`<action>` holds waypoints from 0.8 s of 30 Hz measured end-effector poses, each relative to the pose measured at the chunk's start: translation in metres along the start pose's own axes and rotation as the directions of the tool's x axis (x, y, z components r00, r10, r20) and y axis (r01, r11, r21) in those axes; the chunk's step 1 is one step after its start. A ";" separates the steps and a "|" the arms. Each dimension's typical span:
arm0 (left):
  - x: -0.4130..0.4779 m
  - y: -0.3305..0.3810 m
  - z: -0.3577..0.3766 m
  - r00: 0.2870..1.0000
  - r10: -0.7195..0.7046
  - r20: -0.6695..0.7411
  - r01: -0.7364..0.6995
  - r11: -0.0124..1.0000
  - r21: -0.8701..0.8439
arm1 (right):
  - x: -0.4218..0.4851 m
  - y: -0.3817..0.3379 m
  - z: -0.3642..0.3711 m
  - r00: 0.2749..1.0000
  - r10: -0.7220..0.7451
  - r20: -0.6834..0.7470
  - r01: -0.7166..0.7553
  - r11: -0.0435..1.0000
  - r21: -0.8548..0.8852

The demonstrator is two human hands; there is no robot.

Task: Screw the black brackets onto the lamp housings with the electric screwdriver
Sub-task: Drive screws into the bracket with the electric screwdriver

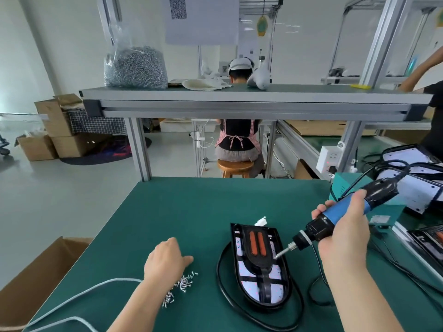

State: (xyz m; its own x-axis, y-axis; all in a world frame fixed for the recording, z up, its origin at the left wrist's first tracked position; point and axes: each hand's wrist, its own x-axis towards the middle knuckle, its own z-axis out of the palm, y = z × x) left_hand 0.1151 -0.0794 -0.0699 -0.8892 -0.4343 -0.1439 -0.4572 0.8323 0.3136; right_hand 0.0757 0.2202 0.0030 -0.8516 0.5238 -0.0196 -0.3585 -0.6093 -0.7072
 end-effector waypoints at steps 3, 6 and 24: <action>0.004 0.001 0.001 0.997 0.078 -0.005 -0.077 0.995 0.069 | -0.006 0.005 -0.003 0.999 0.034 -0.019 -0.035 0.999 -0.026; 0.004 0.001 -0.002 0.993 0.117 -0.008 -0.115 0.987 0.109 | -0.012 0.007 -0.007 0.998 0.055 -0.028 -0.055 0.998 -0.026; -0.092 0.088 -0.008 0.851 0.440 0.286 0.194 0.243 -0.951 | -0.023 -0.004 -0.006 0.987 0.116 -0.114 -0.100 0.985 0.142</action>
State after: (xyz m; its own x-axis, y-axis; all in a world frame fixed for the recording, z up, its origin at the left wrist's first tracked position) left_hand 0.1568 0.0311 -0.0219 -0.9628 0.0952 -0.2529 -0.2678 -0.2098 0.9404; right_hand 0.0990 0.2145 0.0019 -0.8383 0.5139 -0.1824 -0.3226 -0.7370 -0.5939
